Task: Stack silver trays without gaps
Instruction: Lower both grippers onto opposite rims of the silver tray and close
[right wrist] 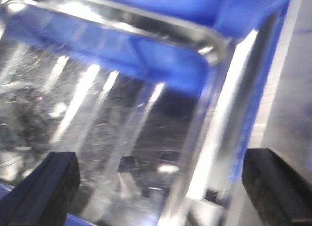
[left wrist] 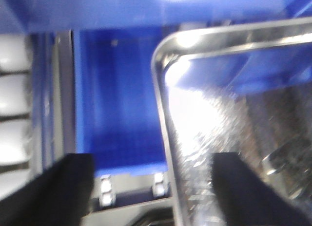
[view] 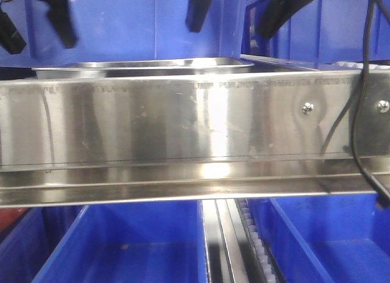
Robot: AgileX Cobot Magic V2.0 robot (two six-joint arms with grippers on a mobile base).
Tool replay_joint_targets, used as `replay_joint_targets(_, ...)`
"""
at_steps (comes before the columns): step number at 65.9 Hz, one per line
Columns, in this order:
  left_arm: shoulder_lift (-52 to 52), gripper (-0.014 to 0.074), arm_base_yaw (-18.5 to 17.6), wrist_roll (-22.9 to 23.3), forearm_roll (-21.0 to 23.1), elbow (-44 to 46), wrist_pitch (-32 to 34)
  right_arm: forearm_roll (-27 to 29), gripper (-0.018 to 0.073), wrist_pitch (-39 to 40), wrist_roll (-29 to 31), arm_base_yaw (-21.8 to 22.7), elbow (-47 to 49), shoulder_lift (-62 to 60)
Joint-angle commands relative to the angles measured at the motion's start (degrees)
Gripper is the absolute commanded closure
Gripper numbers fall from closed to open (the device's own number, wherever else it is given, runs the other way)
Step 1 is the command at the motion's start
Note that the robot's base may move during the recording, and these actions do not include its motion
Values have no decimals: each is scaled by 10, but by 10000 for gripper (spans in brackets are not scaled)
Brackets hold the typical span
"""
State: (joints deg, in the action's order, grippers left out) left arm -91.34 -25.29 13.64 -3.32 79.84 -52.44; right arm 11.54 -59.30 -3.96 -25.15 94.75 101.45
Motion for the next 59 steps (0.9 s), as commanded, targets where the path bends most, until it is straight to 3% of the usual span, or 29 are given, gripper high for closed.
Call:
replay_joint_targets(1,1,130,-9,5,7,5,20,10,-7,10,0,-1,7,8)
replay_joint_targets(29,-26,132,-35,5,5,5,24,23,124,-1,0,-1,7,27)
replay_joint_targets(59,-51,132,-37,5,5,5,27,-2,127,4,0,-1,7,35)
